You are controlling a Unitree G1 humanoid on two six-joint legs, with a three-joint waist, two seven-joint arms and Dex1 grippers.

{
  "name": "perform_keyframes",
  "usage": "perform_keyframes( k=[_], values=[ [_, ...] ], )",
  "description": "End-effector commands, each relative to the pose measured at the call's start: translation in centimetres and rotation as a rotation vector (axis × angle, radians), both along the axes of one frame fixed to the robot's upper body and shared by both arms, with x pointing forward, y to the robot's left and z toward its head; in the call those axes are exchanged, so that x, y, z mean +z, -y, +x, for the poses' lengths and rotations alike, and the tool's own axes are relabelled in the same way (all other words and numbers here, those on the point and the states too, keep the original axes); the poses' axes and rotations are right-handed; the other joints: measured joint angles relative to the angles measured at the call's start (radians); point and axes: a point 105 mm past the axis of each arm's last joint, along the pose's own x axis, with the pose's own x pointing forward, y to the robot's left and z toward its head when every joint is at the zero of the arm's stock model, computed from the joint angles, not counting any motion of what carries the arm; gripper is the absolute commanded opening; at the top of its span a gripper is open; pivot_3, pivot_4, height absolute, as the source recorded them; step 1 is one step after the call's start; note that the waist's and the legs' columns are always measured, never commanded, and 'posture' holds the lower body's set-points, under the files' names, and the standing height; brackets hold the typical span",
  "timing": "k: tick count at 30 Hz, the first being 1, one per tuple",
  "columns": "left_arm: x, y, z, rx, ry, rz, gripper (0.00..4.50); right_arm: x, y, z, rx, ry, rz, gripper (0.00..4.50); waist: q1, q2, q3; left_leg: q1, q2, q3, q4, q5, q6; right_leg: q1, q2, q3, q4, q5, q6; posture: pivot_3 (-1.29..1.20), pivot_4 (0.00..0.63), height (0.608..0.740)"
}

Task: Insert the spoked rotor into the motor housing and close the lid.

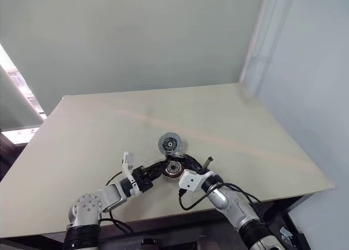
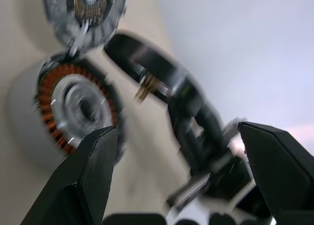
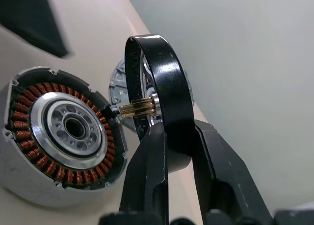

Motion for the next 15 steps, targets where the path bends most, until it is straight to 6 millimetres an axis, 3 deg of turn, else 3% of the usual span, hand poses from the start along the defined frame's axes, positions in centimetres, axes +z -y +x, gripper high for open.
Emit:
perform_keyframes(
  k=[1,12,15],
  values=[
    [1.0,-0.2,1.4,0.074,-0.012,-0.052,4.20,2.2,-0.5,0.2,0.028,0.100,0.022,0.34,0.000,0.000,0.000,0.000,0.000,0.000,0.000,0.000,0.000,0.000,0.000,0.000,0.000,0.000,0.000,0.00,0.000,0.740],
    [0.1,1.8,2.3,0.109,-0.130,-0.079,4.20,2.2,-0.4,0.2,0.038,0.118,-0.004,0.34,0.000,-0.003,0.000,0.000,-0.001,0.000,0.000,0.000,0.000,0.000,0.000,0.001,0.000,0.000,0.000,0.00,0.000,0.740],
    [0.0,2.2,2.6,0.112,-0.147,-0.086,3.58,2.2,-0.5,0.1,0.049,0.124,-0.014,0.34,0.000,-0.003,0.000,0.000,-0.001,0.000,0.000,0.000,0.000,0.001,0.000,0.001,0.000,0.000,0.000,0.00,0.000,0.740]
  ],
)
